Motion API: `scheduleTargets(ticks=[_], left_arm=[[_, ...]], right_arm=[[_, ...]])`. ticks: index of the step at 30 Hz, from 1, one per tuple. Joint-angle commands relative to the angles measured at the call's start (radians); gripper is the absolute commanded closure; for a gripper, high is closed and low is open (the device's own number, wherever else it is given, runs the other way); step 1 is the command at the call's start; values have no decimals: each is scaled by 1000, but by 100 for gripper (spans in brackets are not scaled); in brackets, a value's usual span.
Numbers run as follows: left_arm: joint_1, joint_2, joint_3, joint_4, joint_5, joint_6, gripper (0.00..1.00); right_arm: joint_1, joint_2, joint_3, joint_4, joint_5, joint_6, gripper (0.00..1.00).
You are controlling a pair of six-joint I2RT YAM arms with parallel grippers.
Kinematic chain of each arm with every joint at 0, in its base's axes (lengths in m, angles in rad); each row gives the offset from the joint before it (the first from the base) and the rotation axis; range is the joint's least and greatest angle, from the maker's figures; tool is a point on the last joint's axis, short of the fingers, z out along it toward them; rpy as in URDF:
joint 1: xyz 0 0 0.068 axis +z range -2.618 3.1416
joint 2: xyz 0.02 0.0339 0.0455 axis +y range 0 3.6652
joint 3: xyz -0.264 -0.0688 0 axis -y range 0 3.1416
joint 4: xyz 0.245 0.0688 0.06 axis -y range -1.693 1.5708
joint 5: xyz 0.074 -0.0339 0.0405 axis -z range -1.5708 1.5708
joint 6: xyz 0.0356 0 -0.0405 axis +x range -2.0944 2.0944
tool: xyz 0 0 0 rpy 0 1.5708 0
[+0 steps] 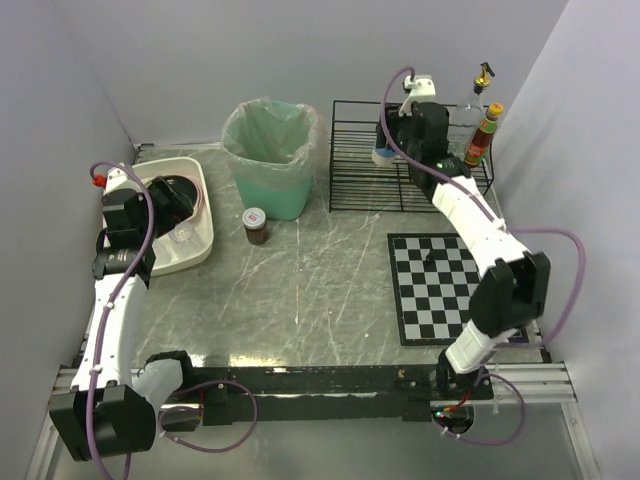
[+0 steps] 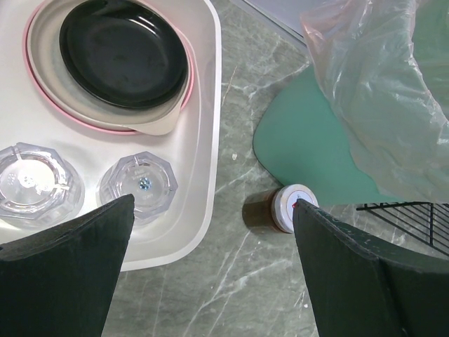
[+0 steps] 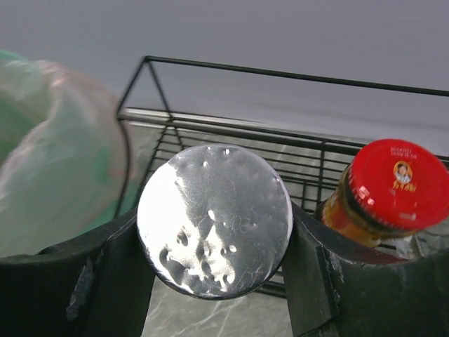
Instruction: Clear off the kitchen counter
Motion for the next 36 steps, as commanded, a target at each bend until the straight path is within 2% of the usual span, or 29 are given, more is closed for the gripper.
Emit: scheduleTargets(ticks=[1, 9, 14, 17, 21, 26, 30, 32, 36], left_arm=[[4, 3, 17, 43, 19, 15, 1], [4, 7, 17, 43, 22, 18, 0], [4, 9, 15, 43, 28, 19, 1], [4, 12, 17, 43, 31, 21, 1], [4, 15, 15, 45, 34, 19, 1], [4, 15, 17, 46, 39, 21, 1], [4, 18, 17, 46, 37, 22, 1], [4, 20, 15, 45, 39, 22, 1], [4, 24, 17, 45, 43, 22, 1]], right_arm=[[-44, 99, 157, 42, -5, 4, 100], [-89, 251, 306, -10, -16, 4, 100], [-96, 286, 336, -44, -31, 3, 99], [-96, 274, 308, -31, -40, 3, 83], [-96, 260, 285, -22, -45, -8, 70], [-96, 268, 294, -36, -62, -17, 42], [-96, 274, 300, -39, -59, -22, 30], [-96, 276, 302, -40, -57, -26, 21], [-96, 277, 305, -45, -41, -26, 17]])
